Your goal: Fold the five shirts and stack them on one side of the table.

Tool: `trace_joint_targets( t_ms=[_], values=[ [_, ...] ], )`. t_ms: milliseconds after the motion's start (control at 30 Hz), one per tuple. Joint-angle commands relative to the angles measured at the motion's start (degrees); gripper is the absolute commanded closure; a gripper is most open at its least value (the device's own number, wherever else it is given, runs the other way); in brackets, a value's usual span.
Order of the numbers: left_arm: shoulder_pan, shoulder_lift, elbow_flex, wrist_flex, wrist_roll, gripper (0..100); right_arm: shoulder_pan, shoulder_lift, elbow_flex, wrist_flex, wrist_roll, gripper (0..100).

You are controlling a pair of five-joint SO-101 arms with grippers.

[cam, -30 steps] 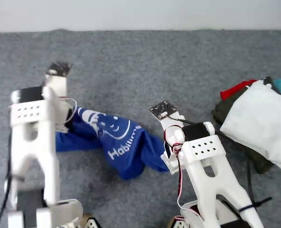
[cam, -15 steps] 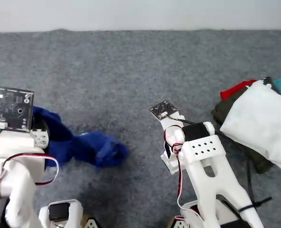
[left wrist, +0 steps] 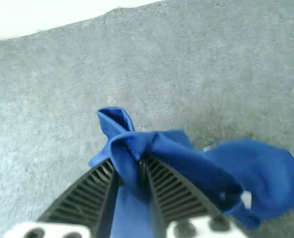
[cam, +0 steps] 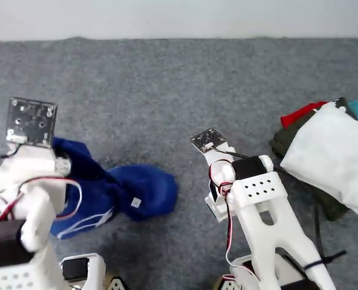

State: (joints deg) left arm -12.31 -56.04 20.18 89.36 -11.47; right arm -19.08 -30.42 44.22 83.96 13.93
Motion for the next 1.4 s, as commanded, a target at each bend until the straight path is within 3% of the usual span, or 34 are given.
trace_joint_targets(
  t_ms=[0,100,267,433,533,733,800,1100,1367],
  values=[
    [-0.88,0.53,2.42,-13.27,7.12,99,-0.48,-0.4,-0.18,-0.84,-0.79,62.3],
    [5.36,3.6,-2.59,-6.86,8.97,99,-0.57,-0.4,-0.18,-0.84,-0.7,62.3],
    [24.26,8.97,-24.48,7.91,1.23,99,-0.48,0.04,-0.09,-1.45,-0.79,62.3],
    [26.73,12.84,-41.01,11.25,0.26,99,-0.4,0.13,0.0,-1.54,-0.79,62.3],
    [25.49,13.1,-36.18,11.08,-0.26,99,-0.4,0.13,0.0,-1.45,-0.79,62.3],
    [12.66,12.57,-11.91,5.36,-13.27,99,-0.31,0.13,0.0,-1.1,-0.79,62.3],
    [10.29,12.57,-8.13,3.52,-13.8,99,-0.31,0.13,0.0,-1.1,-0.79,62.3],
    [11.43,13.01,-6.2,2.81,-13.63,99,-0.31,0.13,0.0,-1.45,-0.7,62.3],
    [11.08,12.75,7.87,-5.36,-13.63,99,-1.54,0.13,-0.09,-7.52,-0.97,62.3]
  ],
)
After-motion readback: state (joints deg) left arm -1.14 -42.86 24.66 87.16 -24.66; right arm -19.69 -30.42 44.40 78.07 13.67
